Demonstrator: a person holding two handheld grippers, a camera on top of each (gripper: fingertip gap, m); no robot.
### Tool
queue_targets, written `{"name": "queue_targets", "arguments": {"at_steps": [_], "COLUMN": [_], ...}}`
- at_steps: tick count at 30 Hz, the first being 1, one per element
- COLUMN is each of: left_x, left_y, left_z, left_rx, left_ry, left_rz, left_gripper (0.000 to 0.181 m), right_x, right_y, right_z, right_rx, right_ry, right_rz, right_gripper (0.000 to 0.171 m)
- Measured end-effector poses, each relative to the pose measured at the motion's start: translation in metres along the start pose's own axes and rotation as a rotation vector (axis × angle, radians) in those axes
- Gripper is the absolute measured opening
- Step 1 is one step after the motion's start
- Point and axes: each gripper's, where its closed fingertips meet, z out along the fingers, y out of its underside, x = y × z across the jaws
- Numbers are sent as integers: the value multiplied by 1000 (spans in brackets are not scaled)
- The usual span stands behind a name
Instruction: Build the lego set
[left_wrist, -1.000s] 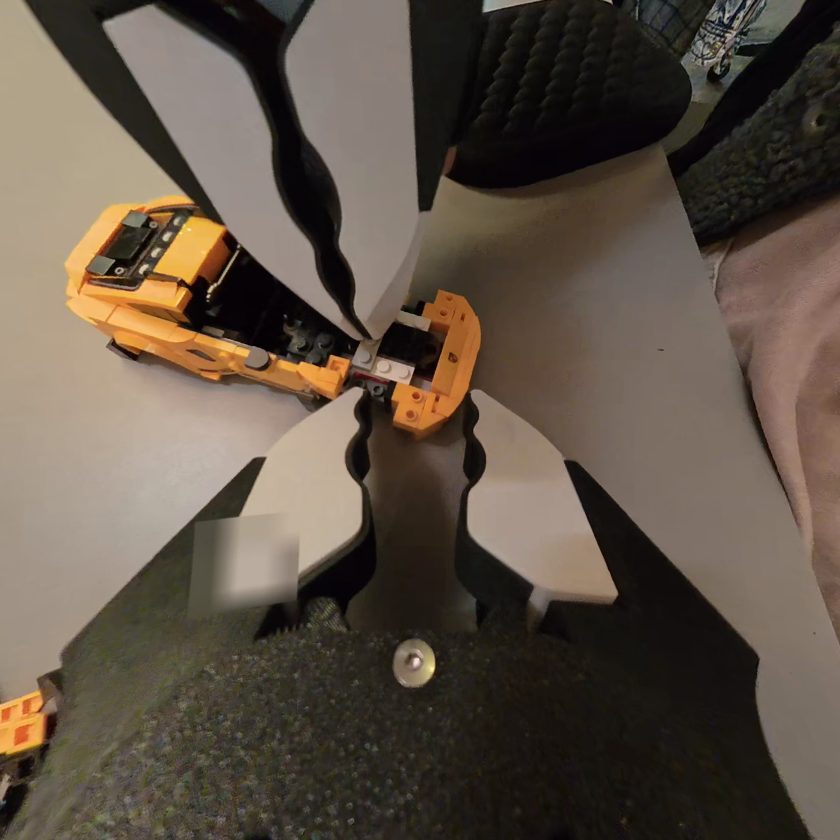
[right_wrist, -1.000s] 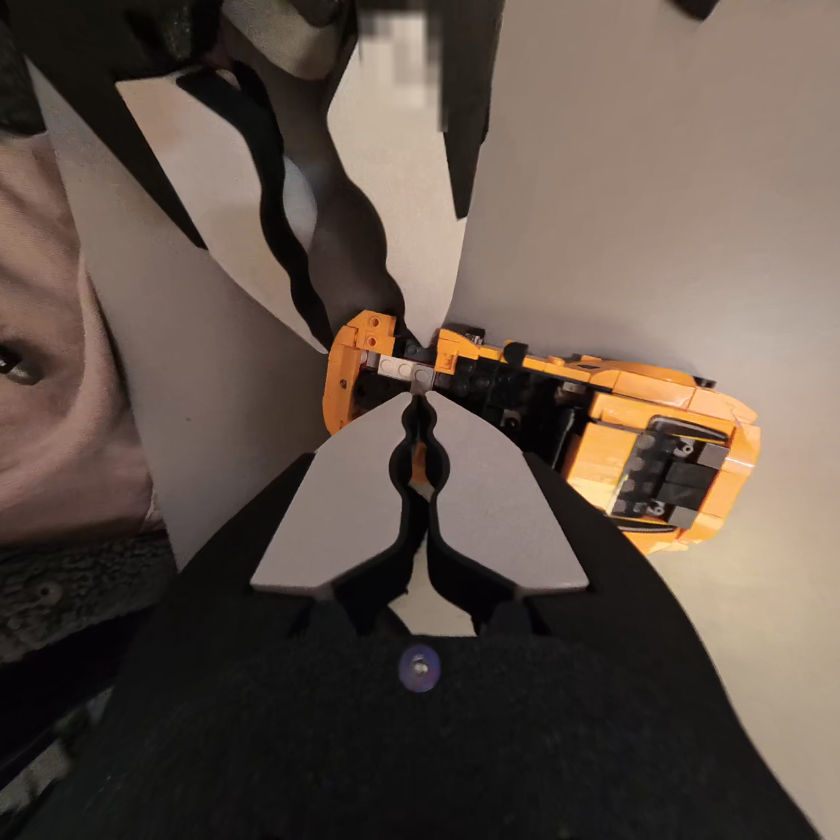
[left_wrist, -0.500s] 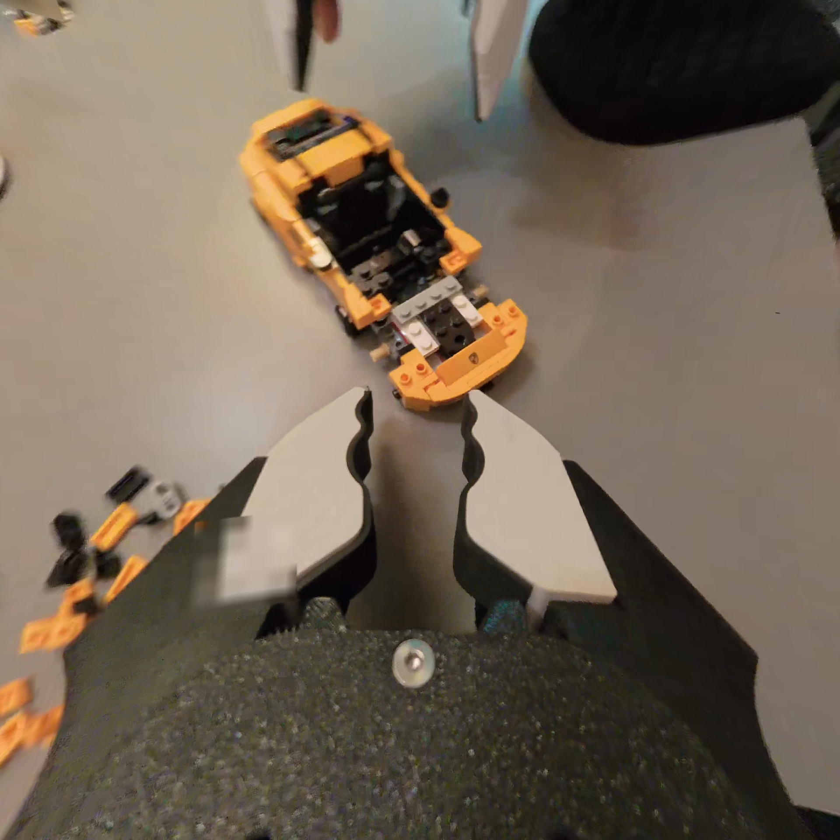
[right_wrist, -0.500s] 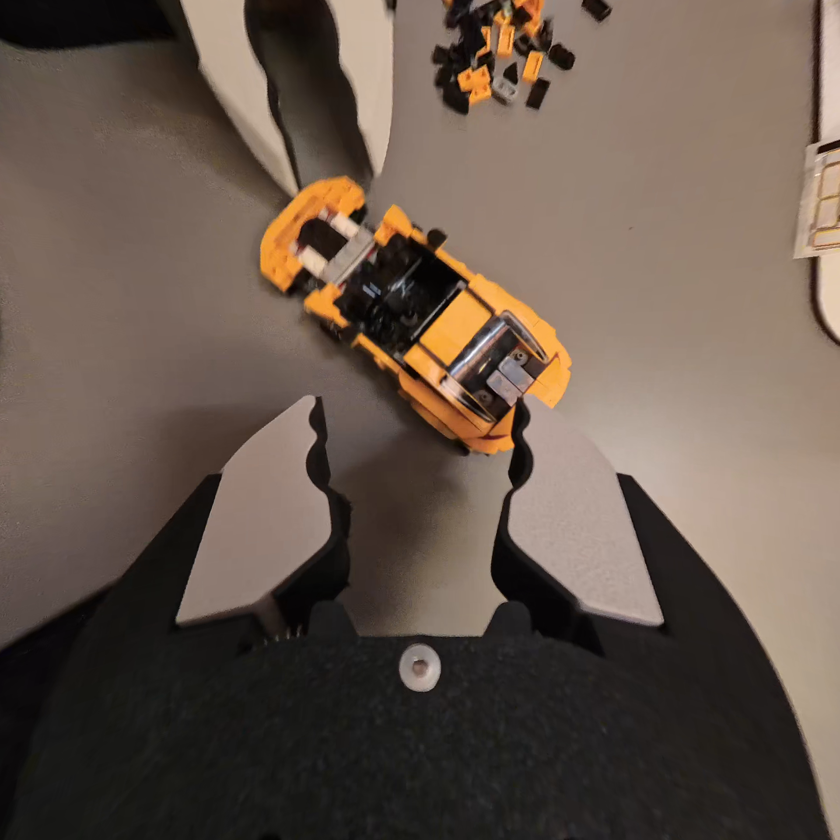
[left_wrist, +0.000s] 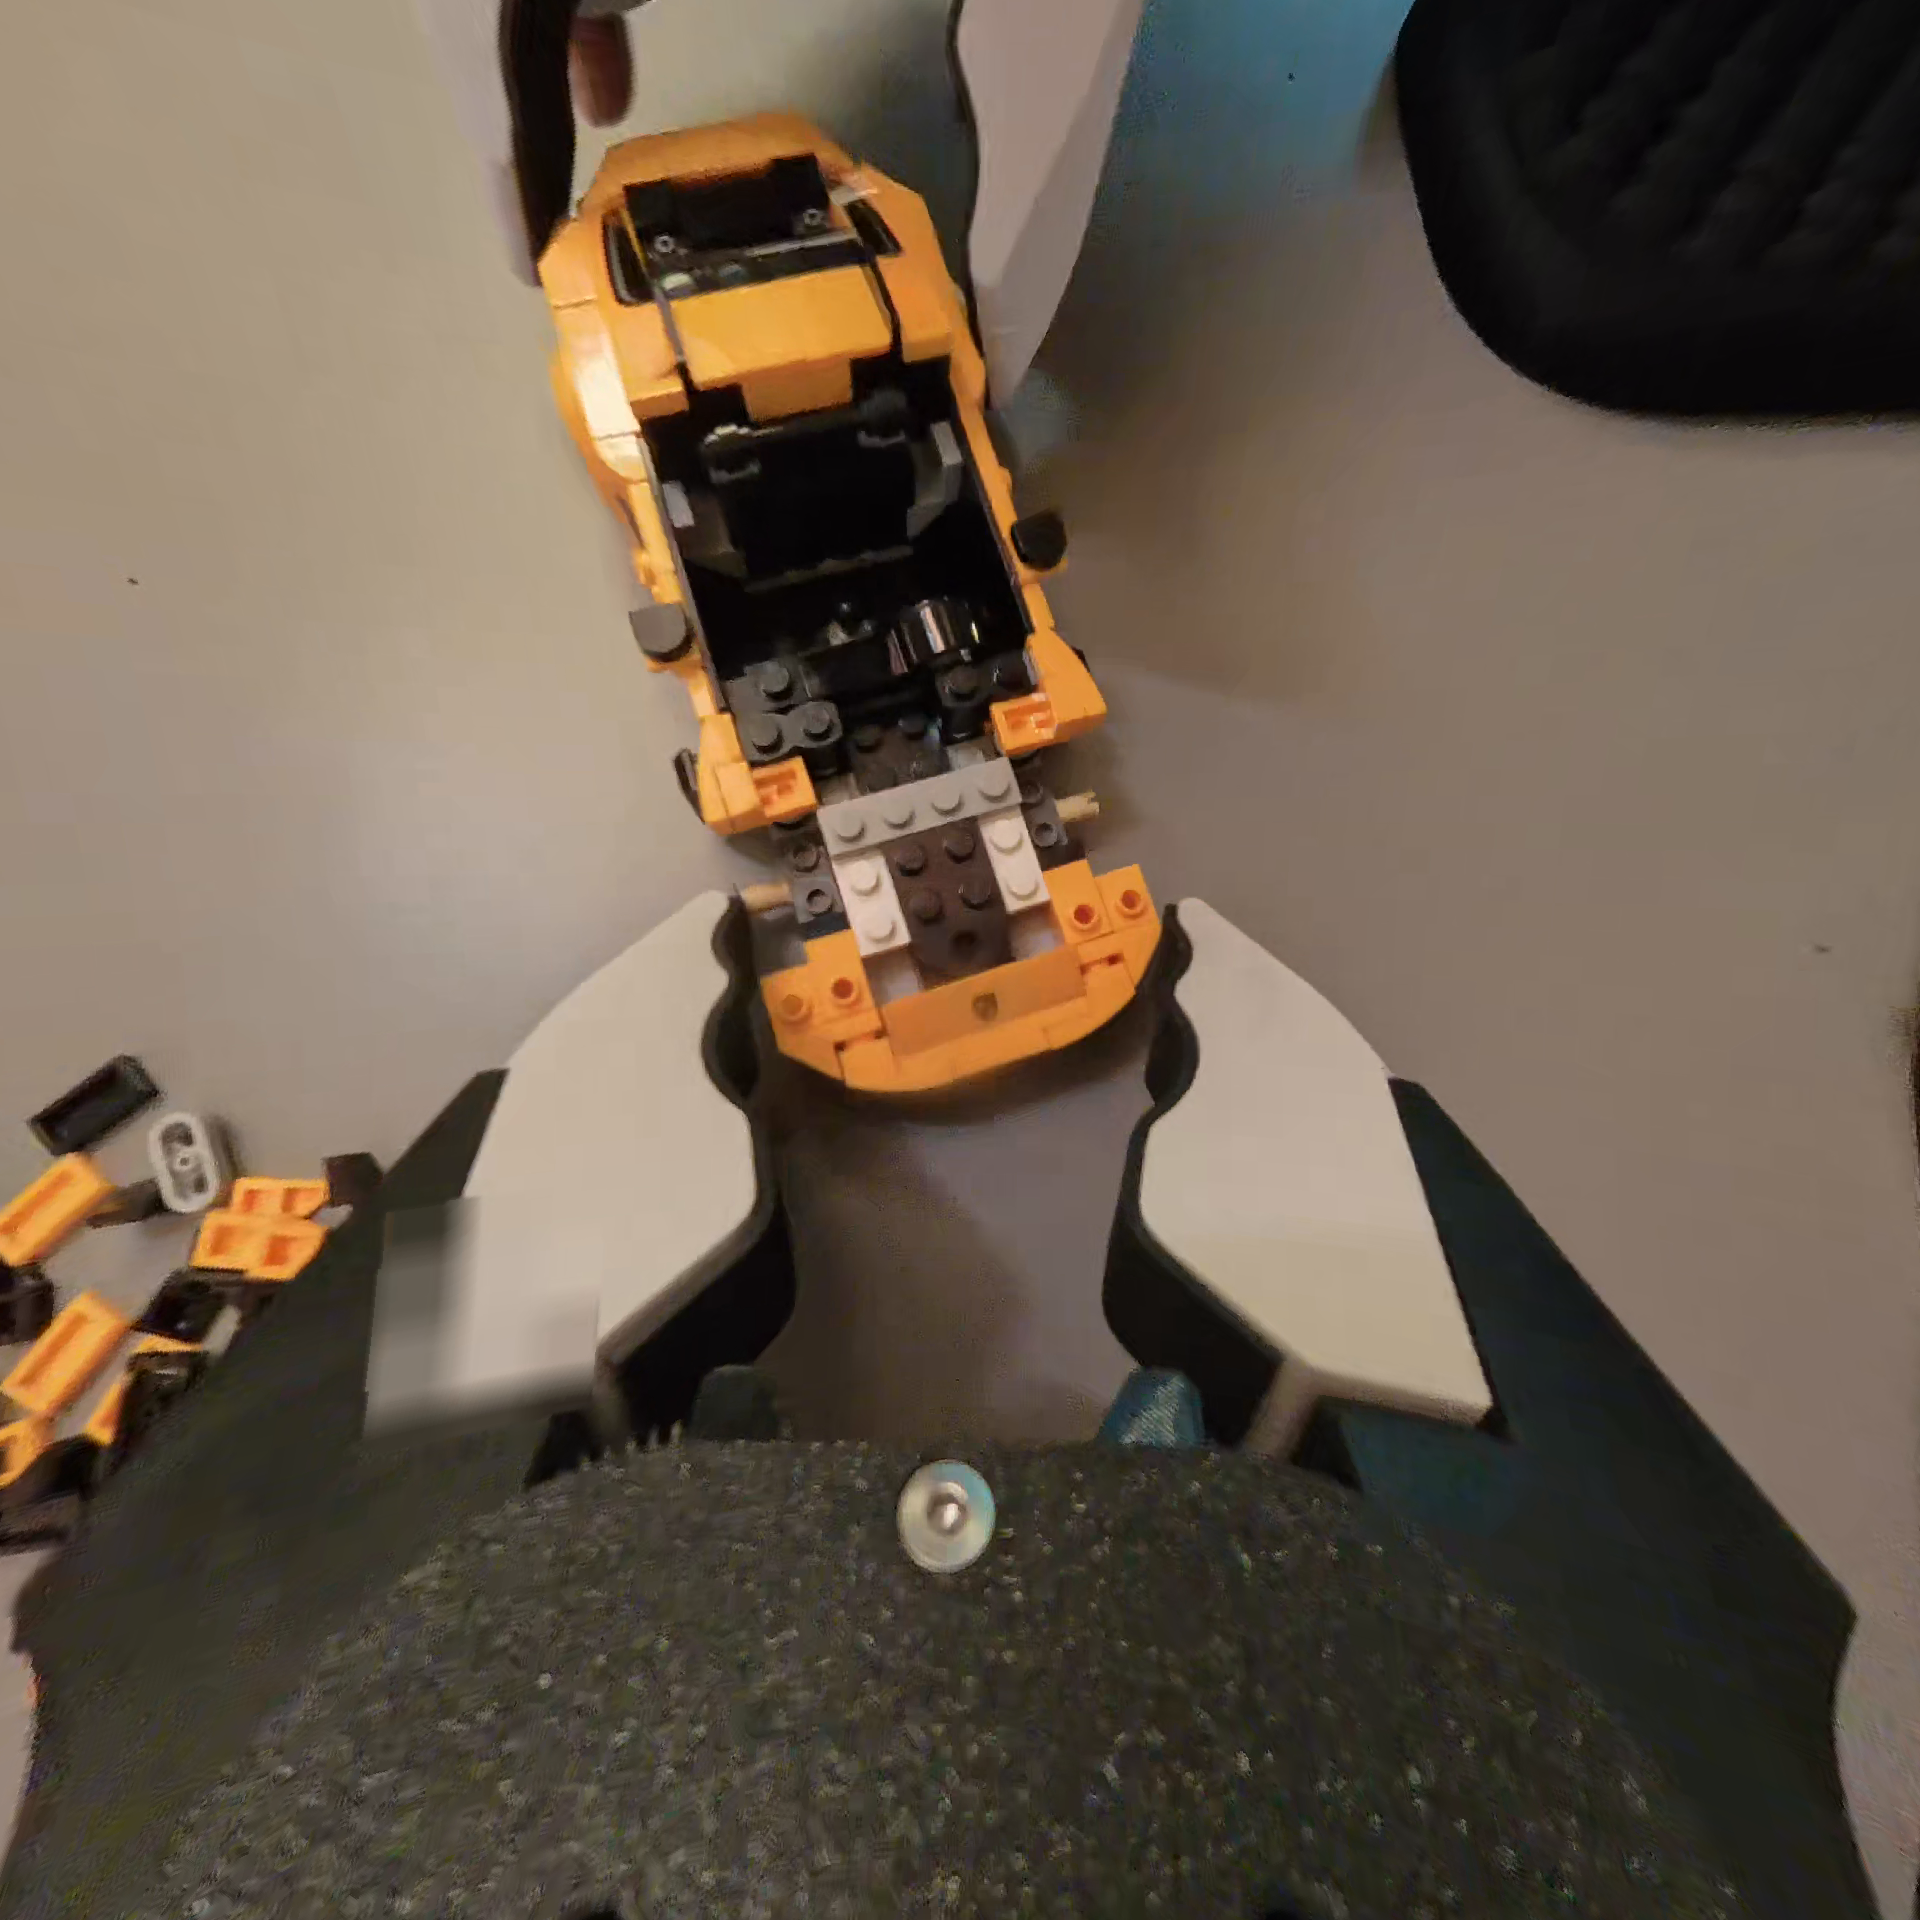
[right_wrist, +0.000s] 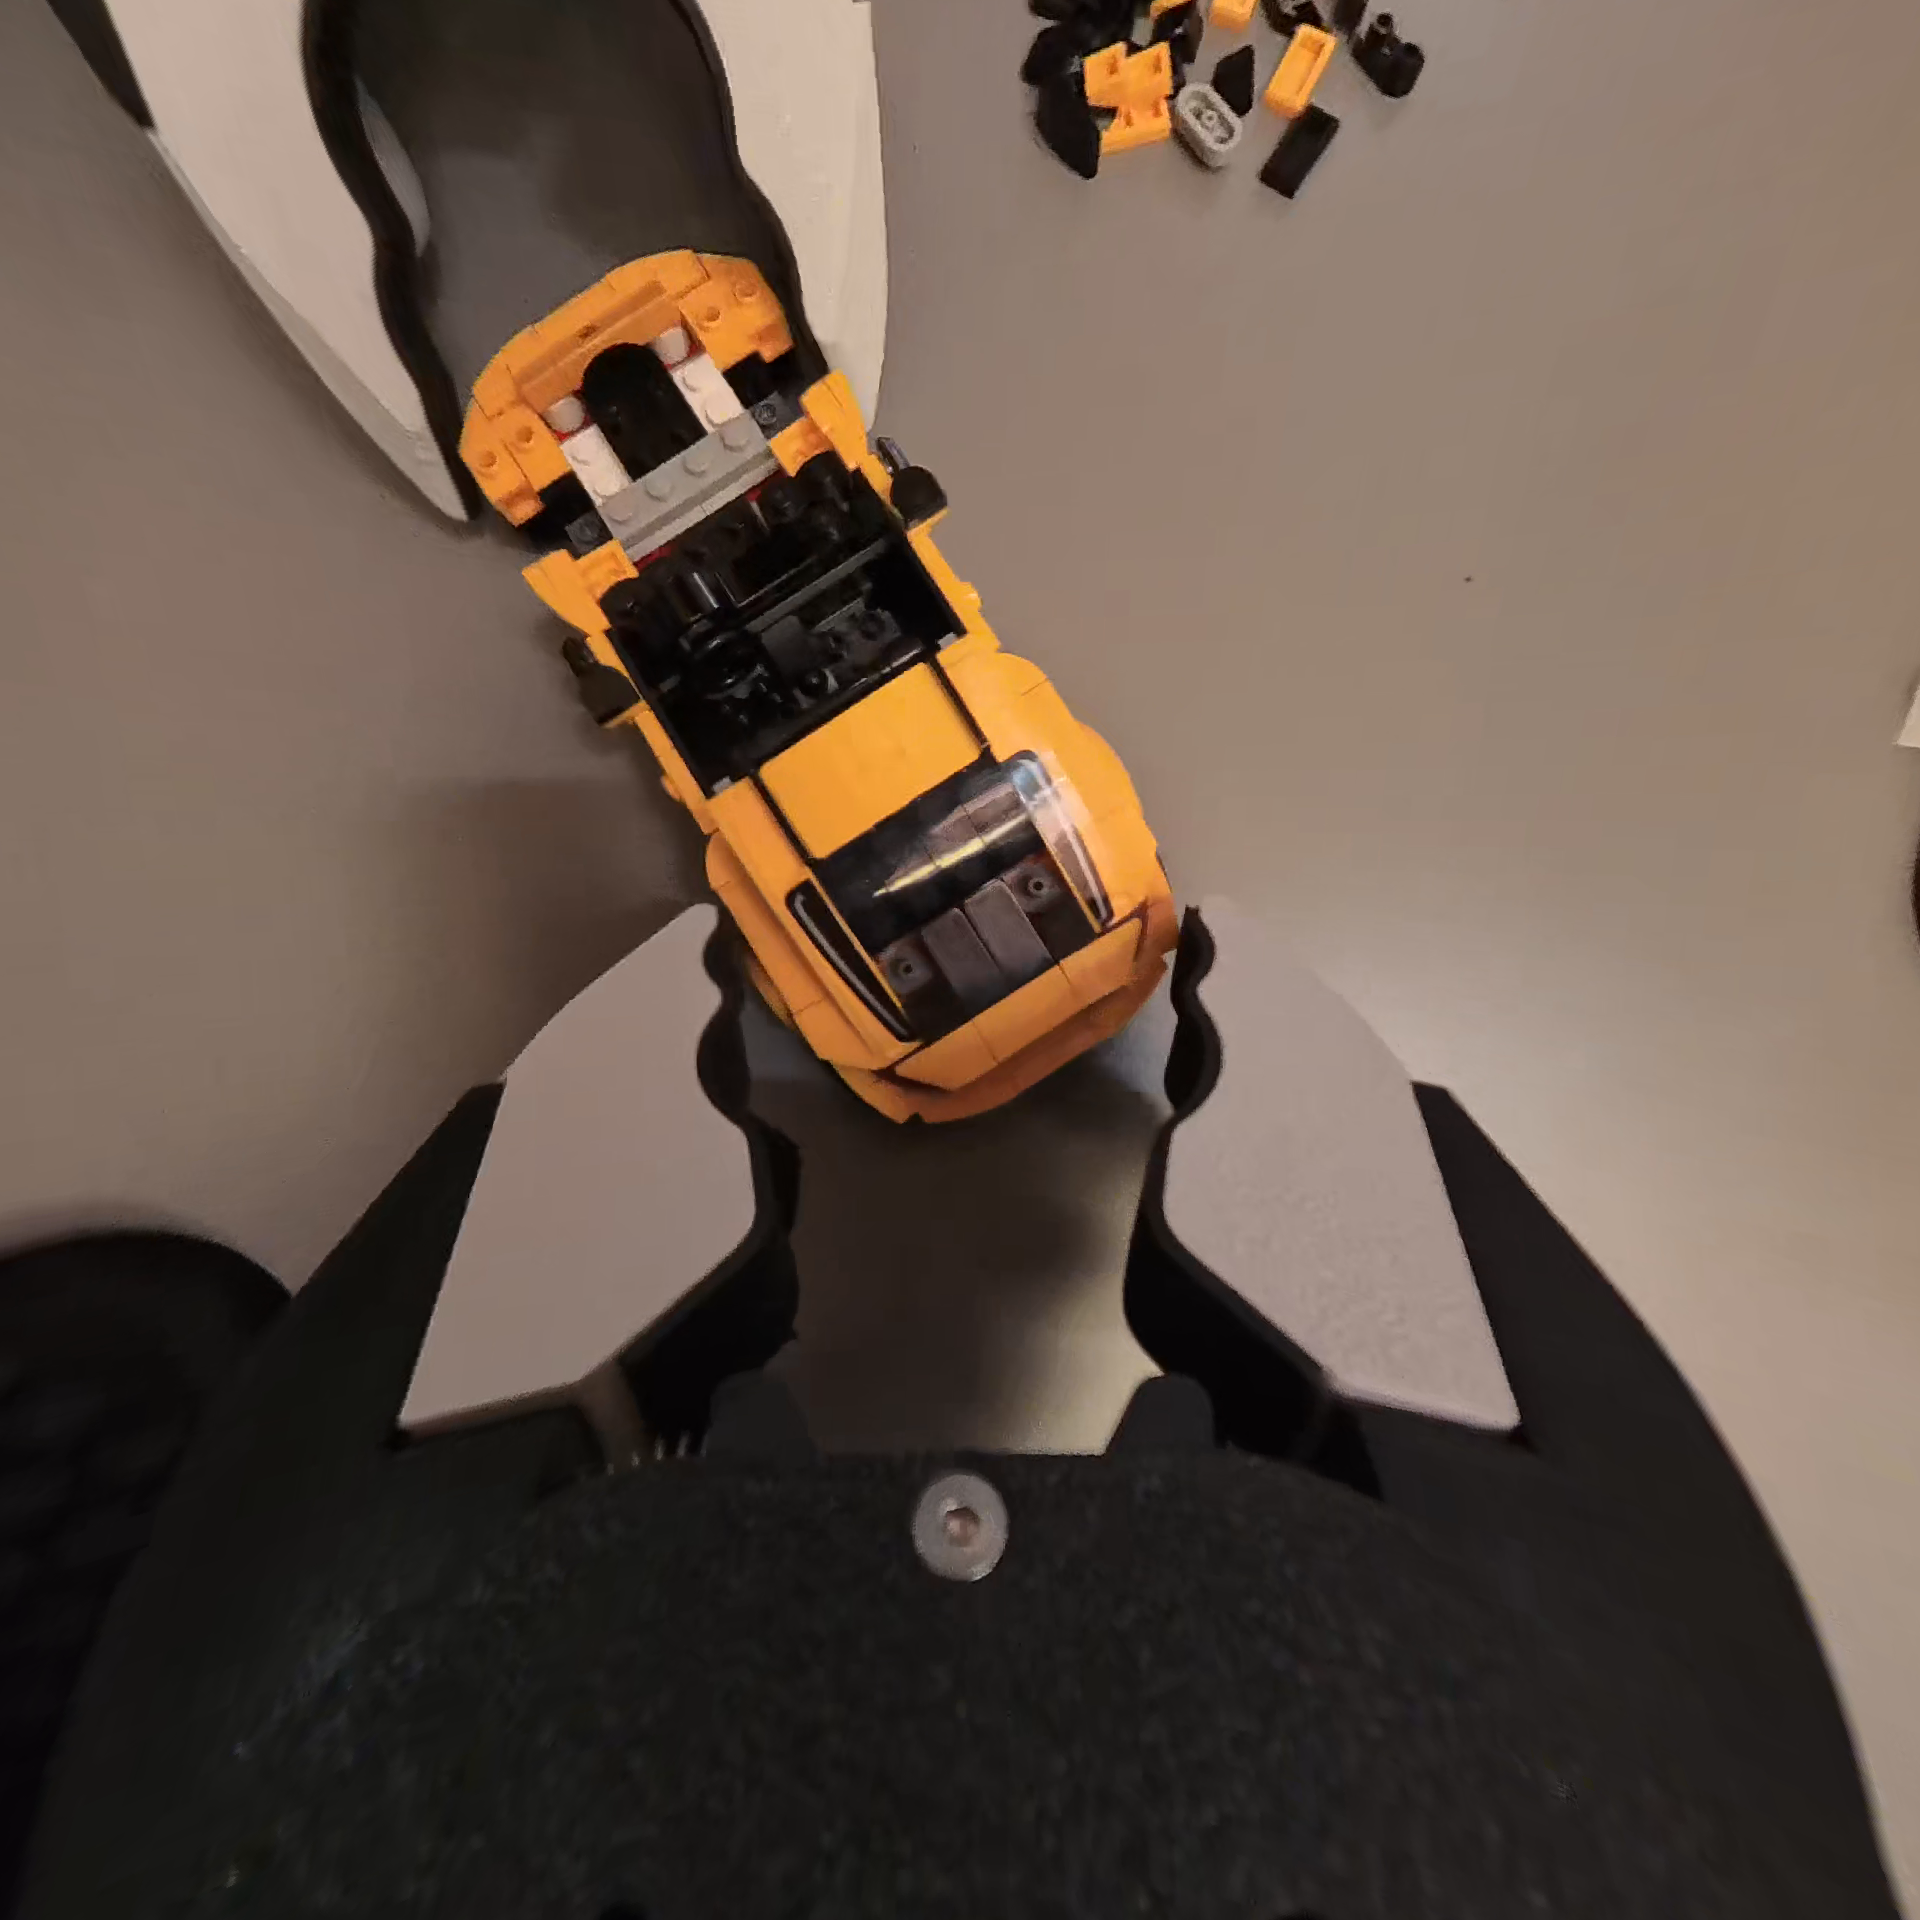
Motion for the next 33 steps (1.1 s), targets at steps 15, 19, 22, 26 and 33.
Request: {"name": "queue_targets", "arguments": {"at_steps": [15, 19, 22, 26, 33], "left_x": [-33, -42, -37, -37, -35], "left_y": [-15, -20, -29, -37, -29], "left_z": [-32, -29, -21, -13, -2], "left_rx": [46, -21, -55, -135, -319], "left_ry": [-149, -188, -87, -22, 36], "left_rz": [189, 173, 81, 81, 145], "left_gripper": [48, 13, 1, 0, 0], "right_x": [-37, -37, -36, -35, -38], "right_y": [2, 5, 5, 6, 6], "right_z": [-21, -15, -16, -21, -19], "right_rx": [145, 177, 216, 262, 275], "right_ry": [249, 245, 249, 256, 259], "right_rz": [274, 253, 247, 251, 268], "right_gripper": [73, 73, 73, 71, 70]}}
